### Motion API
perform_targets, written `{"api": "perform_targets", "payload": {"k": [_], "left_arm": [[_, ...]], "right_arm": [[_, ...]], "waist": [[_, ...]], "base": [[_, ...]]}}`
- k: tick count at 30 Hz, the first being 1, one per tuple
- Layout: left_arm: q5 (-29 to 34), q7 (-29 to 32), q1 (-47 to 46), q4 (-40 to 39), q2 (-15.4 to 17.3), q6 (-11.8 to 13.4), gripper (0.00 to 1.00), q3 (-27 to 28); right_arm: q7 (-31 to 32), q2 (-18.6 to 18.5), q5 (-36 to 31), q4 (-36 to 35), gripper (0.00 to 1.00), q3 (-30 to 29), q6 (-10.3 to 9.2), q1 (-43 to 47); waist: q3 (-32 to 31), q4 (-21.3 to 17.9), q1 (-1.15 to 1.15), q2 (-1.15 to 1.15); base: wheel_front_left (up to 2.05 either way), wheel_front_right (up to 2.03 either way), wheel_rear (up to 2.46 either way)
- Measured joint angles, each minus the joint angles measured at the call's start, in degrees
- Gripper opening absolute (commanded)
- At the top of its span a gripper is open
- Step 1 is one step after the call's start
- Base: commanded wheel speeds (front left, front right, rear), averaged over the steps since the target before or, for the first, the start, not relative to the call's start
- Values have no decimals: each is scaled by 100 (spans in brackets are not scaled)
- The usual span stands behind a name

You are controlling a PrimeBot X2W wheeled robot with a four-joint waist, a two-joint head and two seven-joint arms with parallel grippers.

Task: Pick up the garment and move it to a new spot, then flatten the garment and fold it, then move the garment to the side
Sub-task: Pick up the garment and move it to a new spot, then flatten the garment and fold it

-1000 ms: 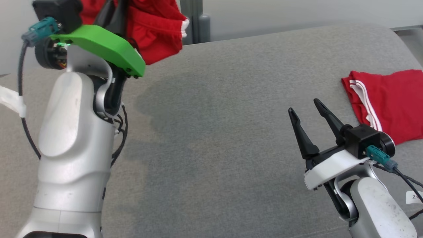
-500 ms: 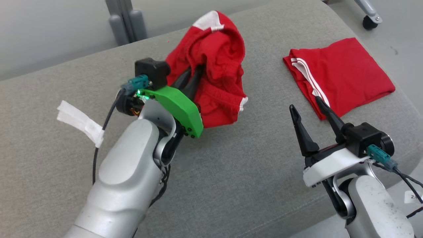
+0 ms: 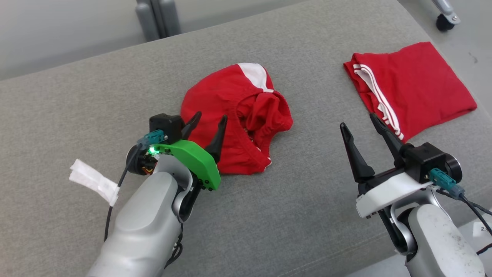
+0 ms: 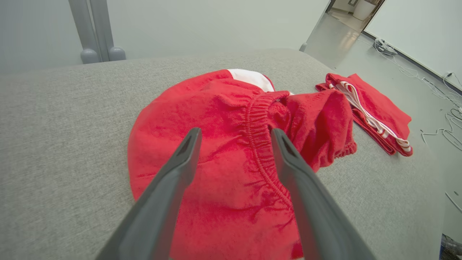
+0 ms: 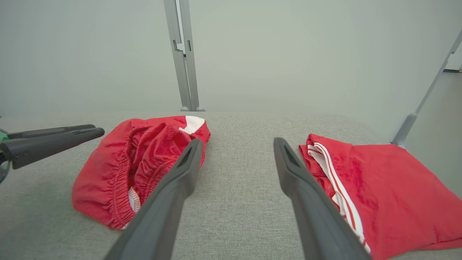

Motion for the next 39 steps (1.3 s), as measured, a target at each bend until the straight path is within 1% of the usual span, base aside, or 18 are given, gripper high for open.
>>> {"api": "perform_targets", "payload": {"k": [4, 6, 9, 13, 16, 20, 23, 27, 33, 39], "left_arm": [[-107, -463, 149, -188, 56, -35, 100, 223], [-101, -568, 299, -396, 163, 37, 100, 392], [74, -599, 546, -836, 332, 175, 100, 627], [339, -616, 995, -1691, 436, 324, 100, 1085], [561, -616, 1423, -2151, 548, 423, 100, 1419], [770, -617, 1950, -2602, 602, 439, 100, 1856], [923, -617, 2343, -2762, 635, 431, 100, 2124], [1234, -617, 2732, -2898, 705, 413, 100, 2326], [1388, -617, 3223, -3064, 615, 452, 100, 2770], [1562, -616, 3494, -3153, 495, 386, 100, 3088]], "right_arm": [[47, -18, -4, -41, 100, -85, 0, 85], [55, -36, -3, -53, 100, -168, 0, 115], [82, -43, -3, -63, 100, -274, 0, 212], [99, -8, -2, -63, 100, -421, 0, 314], [99, 15, -5, -38, 100, -537, 0, 354], [96, 55, -20, 29, 100, -646, 0, 464], [96, 107, -20, 79, 100, -693, 0, 530], [96, 125, -10, 165, 100, -749, 0, 587], [67, 146, 1, 281, 100, -816, 0, 683], [26, 190, -13, 355, 100, -867, 0, 758]], "waist": [[-110, 277, 0, 0], [-179, 439, 0, 0], [-274, 670, 0, 0], [-399, 979, 0, 0], [-494, 1182, 0, 0], [-661, 1380, 0, 0], [-790, 1471, 0, 0], [-925, 1541, 0, 0], [-1019, 1524, 0, 0], [-1071, 1511, 0, 0]], "base": [[0, 0, 0], [0, 0, 0], [0, 0, 0], [0, 0, 0], [0, 0, 0], [0, 0, 0], [0, 0, 0], [0, 0, 0], [0, 0, 0], [0, 0, 0]]}}
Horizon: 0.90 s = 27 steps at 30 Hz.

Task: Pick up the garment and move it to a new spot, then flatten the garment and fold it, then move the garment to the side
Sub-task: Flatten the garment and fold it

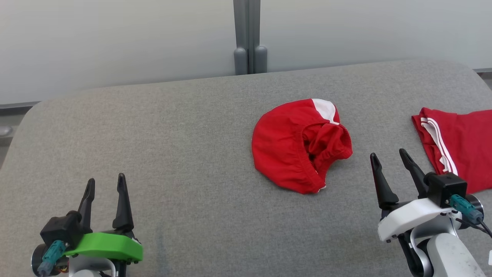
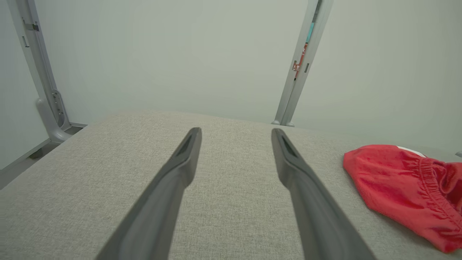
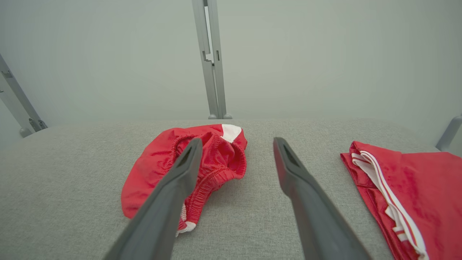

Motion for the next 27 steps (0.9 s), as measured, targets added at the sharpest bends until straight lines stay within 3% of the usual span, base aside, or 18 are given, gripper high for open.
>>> {"api": "perform_targets", "payload": {"k": [27], "left_arm": [[378, -1, 126, 165, -268, -309, 100, 363]], "right_arm": [[-23, 123, -46, 92, 100, 4, 0, 58]], "waist": [[-48, 15, 0, 0]], "base": [[0, 0, 0]]}}
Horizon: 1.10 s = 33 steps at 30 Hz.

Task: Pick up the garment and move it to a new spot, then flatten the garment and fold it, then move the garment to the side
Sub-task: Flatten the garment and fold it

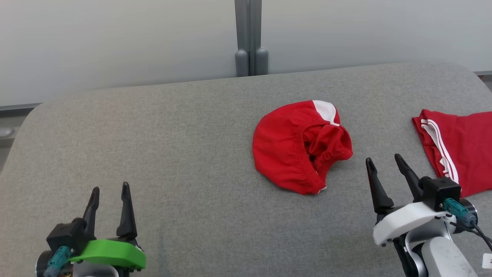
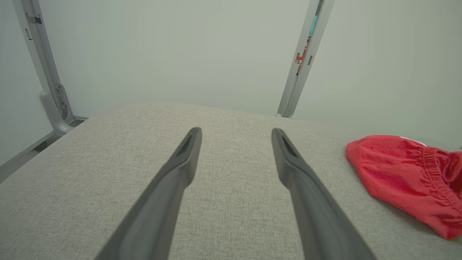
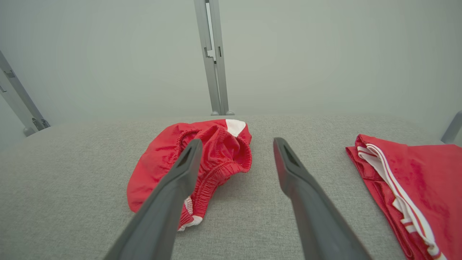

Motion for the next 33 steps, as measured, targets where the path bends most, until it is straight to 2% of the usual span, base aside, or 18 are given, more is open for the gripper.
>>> {"api": "perform_targets", "payload": {"k": [8, 12, 17, 23, 25, 33], "left_arm": [[110, 52, -455, 186, 33, -74, 100, -288], [109, 277, -910, 331, 96, -144, 100, -654], [55, 669, -1469, 646, 81, -191, 100, -1537], [-385, 1091, -2121, 1193, 81, -200, 100, -3284], [-587, 1211, -2266, 1422, 88, -200, 100, -3690], [-703, 1504, -2930, 2584, 25, -200, 100, -4348]], "right_arm": [[-3, -1, 18, 0, 100, 134, 0, -46], [-18, 26, 26, 4, 100, 227, 0, -174], [-78, 22, 81, 79, 100, 410, 0, -375], [-203, 56, 165, 240, 100, 697, 0, -666], [-226, 69, 178, 305, 100, 776, 0, -744], [-361, 49, 223, 492, 100, 846, 0, -861]], "waist": [[125, -187, 0, 0], [248, -352, 0, 0], [430, -606, 0, 0], [681, -964, 0, 0], [746, -1082, 0, 0], [969, -1458, 0, 0]], "base": [[0, 0, 0], [0, 0, 0], [0, 0, 0], [0, 0, 0], [0, 0, 0], [0, 0, 0]]}}
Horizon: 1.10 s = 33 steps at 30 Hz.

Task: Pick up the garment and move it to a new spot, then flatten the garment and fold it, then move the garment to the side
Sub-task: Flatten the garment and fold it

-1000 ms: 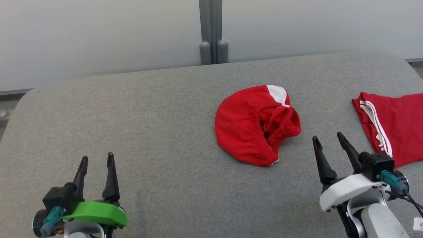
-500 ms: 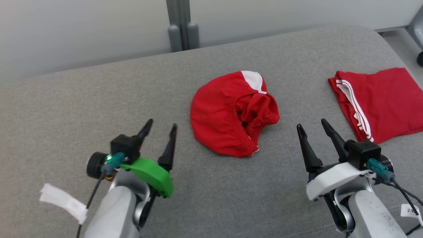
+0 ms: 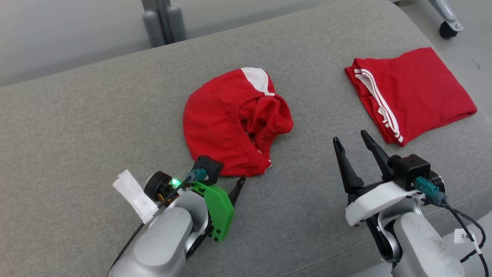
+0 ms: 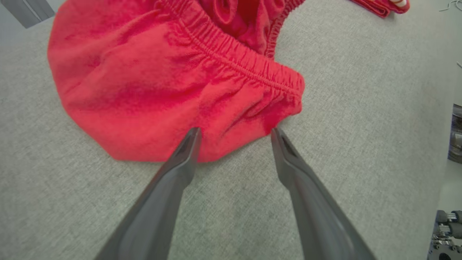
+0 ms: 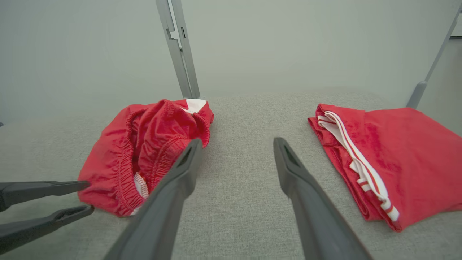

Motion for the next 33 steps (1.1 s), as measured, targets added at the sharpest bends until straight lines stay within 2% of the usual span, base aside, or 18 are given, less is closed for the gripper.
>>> {"api": "perform_targets", "payload": {"k": [3, 7, 8, 9, 10, 15, 19, 22, 27, 33], "left_arm": [[54, 30, -239, 383, -54, 1, 100, -79], [91, -10, -453, 800, -103, 188, 100, -94], [91, -5, -509, 887, -124, 193, 96, -120], [93, 7, -543, 959, -141, 193, 21, -144], [99, 14, -567, 1028, -158, 193, 0, -171], [15, -115, -677, 1243, -220, 212, 0, -188], [-352, -573, -844, 1063, -236, 153, 0, -16], [-904, -888, -1014, 445, -235, 58, 0, 20], [-1818, -1255, -1381, -892, -247, 10, 0, -259], [-2290, -1469, -1649, -2068, -256, 7, 0, -311]], "right_arm": [[-23, -2, 1, 26, 100, 14, 0, -22], [-52, -2, 1, 66, 100, 18, 0, -40], [-52, -1, 1, 76, 100, 20, 0, -44], [-52, 1, 1, 82, 100, 24, 0, -47], [-53, 2, 1, 90, 100, 27, 0, -52], [-58, 8, 0, 102, 100, 23, 0, -92], [-73, 2, 1, 113, 100, -21, 0, -99], [-76, -10, 0, 124, 100, -57, 0, -99], [-76, -9, -10, 131, 100, -102, 0, -98], [-55, 3, -29, 124, 100, -143, 0, -62]], "waist": [[57, -64, 0, 0], [89, -81, 0, 0], [86, -75, 0, 0], [83, -70, 0, 0], [81, -61, 0, 0], [66, -6, 0, 0], [67, 70, 0, 0], [48, 136, 0, 0], [-26, 229, 0, 0], [-143, 371, 0, 0]], "base": [[0, 0, 0], [0, 0, 0], [0, 0, 0], [0, 0, 0], [0, 0, 0], [0, 0, 0], [0, 0, 0], [0, 0, 0], [0, 0, 0], [0, 0, 0]]}}
